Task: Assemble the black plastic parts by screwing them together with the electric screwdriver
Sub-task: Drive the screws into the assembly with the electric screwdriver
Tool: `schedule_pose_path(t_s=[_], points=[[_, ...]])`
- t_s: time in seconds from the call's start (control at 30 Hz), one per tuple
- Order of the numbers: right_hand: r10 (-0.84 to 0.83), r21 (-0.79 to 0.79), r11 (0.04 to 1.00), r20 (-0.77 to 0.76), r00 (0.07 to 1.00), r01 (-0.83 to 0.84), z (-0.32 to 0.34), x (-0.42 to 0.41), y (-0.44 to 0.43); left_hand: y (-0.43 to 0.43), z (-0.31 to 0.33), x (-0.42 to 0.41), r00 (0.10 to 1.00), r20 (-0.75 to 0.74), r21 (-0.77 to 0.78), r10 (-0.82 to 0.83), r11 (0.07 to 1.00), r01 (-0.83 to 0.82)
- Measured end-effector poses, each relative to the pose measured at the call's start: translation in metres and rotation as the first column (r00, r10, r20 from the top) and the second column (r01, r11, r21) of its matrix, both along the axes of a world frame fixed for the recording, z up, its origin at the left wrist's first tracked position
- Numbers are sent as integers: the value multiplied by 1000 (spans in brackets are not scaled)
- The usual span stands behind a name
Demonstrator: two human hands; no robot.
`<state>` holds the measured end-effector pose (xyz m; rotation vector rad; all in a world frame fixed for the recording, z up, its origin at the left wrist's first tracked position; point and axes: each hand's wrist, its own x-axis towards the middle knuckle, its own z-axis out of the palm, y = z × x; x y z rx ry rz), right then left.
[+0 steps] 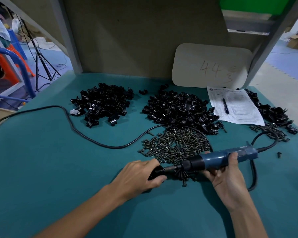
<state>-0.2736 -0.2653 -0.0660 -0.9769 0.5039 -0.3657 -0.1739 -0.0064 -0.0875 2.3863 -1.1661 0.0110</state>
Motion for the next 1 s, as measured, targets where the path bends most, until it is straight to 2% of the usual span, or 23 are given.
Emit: schedule_pose_path(t_s=[0.2, 0.33, 0.5, 0.57, 0.63, 0.7, 0.73, 0.87, 1.0], points=[[-70, -64, 995, 1, 998, 70, 11, 1, 1, 0, 4, -4, 999, 36, -35, -41, 998, 42], [-122, -96, 988, 7, 992, 122, 23, 10, 9, 2, 8, -9, 996, 64, -113, -58, 992, 65], [-300, 24, 954, -1, 954, 300, 44, 16, -5, 12, 6, -10, 997, 71, -261, -5, 965, 23], [-300, -69, 953, -49, 953, 296, 54, 9, -27, 11, 8, -11, 996, 85, -249, 1, 968, 21], [-228, -344, 925, -173, 958, 158, 54, -3, -48, 7, 8, -12, 992, 124, -235, 13, 972, 17], [-217, -580, 815, -337, 916, -20, 47, -16, -63, 5, 7, -11, 989, 145, -219, 26, 976, 6], [-238, -649, 754, -410, 880, -99, 42, -21, -67, 5, 7, -10, 988, 152, -214, 29, 977, 4], [-372, -766, 513, -605, 704, -387, 24, -34, -63, 6, 3, -10, 987, 161, -207, 10, 978, 24], [-450, -750, 355, -661, 600, -558, 19, -35, -49, 5, 4, -8, 987, 160, -226, 17, 974, 20]])
